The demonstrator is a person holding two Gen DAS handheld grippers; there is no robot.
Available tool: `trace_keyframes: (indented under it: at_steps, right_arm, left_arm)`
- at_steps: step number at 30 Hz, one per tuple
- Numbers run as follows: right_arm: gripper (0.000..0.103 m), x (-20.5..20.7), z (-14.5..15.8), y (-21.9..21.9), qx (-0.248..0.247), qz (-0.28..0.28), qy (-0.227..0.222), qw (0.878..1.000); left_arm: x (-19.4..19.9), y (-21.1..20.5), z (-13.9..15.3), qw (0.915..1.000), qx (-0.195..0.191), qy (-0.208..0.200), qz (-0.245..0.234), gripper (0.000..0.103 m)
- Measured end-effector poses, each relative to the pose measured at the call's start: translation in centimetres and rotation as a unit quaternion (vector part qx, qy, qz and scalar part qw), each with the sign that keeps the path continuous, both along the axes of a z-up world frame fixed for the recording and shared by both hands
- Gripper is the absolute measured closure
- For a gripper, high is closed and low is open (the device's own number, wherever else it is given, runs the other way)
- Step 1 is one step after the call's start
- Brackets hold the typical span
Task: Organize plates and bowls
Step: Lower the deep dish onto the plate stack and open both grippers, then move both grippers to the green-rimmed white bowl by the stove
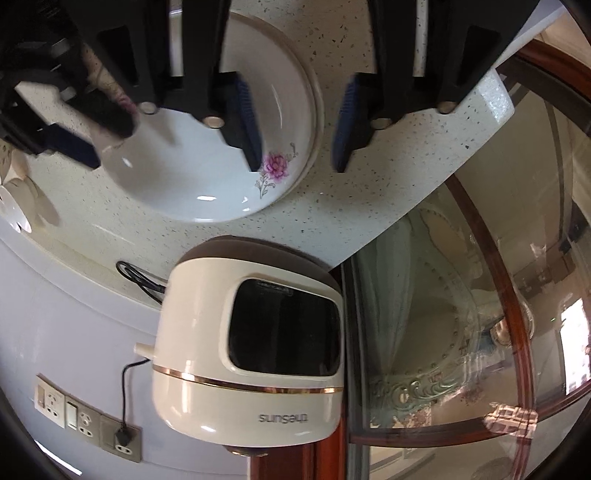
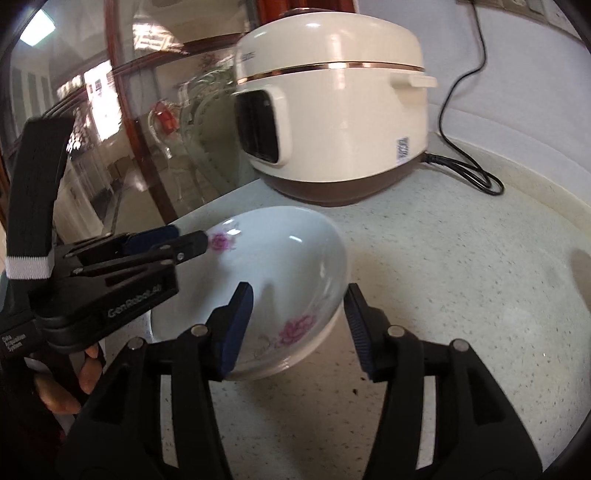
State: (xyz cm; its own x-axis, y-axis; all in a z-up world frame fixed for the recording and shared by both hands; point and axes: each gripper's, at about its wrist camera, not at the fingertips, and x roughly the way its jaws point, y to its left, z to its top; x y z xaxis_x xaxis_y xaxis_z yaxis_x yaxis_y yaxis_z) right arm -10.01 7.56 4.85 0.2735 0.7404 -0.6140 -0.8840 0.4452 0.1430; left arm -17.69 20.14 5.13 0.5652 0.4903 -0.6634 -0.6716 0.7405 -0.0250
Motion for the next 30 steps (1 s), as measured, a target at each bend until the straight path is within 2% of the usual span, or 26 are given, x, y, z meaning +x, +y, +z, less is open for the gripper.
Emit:
trace_keyframes:
  at_steps: [1,2,3,5,8,13,18,21,23,27,30]
  right_arm:
    - [0.045,0.3,0.6,-0.6,0.021,-0.006,-0.002,1.000]
    - [0.042,0.3,1.3,-1.2,0.038,-0.011,-0.012,0.999]
    - [0.035,0.2,1.7,-1.5,0.044,-0.019,-0.024,0.999]
    - [0.029,-0.2,2.9,-2.5,0.062,-0.031,-0.065,0.996]
    - [0.025,-0.1,4.1,-3.8,0.074,-0.041,-0.089,0.992]
    - [0.022,1.1,4.8,-4.7,0.042,-0.075,-0.138,0.987]
    - [0.017,1.8,5.7,-5.9,-0.021,-0.084,-0.183,0.979]
    - [0.017,3.0,6.6,-9.3,-0.024,-0.094,-0.207,0.973]
    - [0.016,5.2,6.6,-12.7,-0.026,-0.114,-0.196,0.974]
    - [0.014,10.5,6.2,-20.6,-0.032,-0.187,-0.141,0.972]
    - [0.014,15.1,5.4,-27.7,-0.009,-0.278,-0.053,0.959]
  left_arm:
    - [-0.1,0.1,0.0,1.0000,0.000,-0.001,0.004,0.039]
    - [-0.2,0.3,0.1,0.9999,0.002,-0.003,0.010,0.035]
    - [-0.3,0.4,0.3,0.9998,0.003,-0.007,0.016,0.030]
    - [-0.6,0.3,0.7,0.9995,0.004,-0.019,0.024,0.026]
    - [-1.0,-0.3,1.6,0.9986,-0.002,-0.052,0.008,0.021]
    - [-0.3,-3.1,2.7,0.9948,0.005,-0.087,-0.052,0.017]
    - [2.0,-6.9,2.5,0.9896,-0.005,-0.073,-0.124,0.015]
    - [3.9,-9.8,2.2,0.9802,-0.028,-0.060,-0.187,0.015]
    - [5.2,-11.8,1.9,0.9738,-0.040,-0.056,-0.217,0.015]
    - [9.0,-15.8,1.1,0.9564,-0.098,-0.051,-0.270,0.015]
    - [11.8,-18.9,1.0,0.9481,-0.118,-0.051,-0.291,0.015]
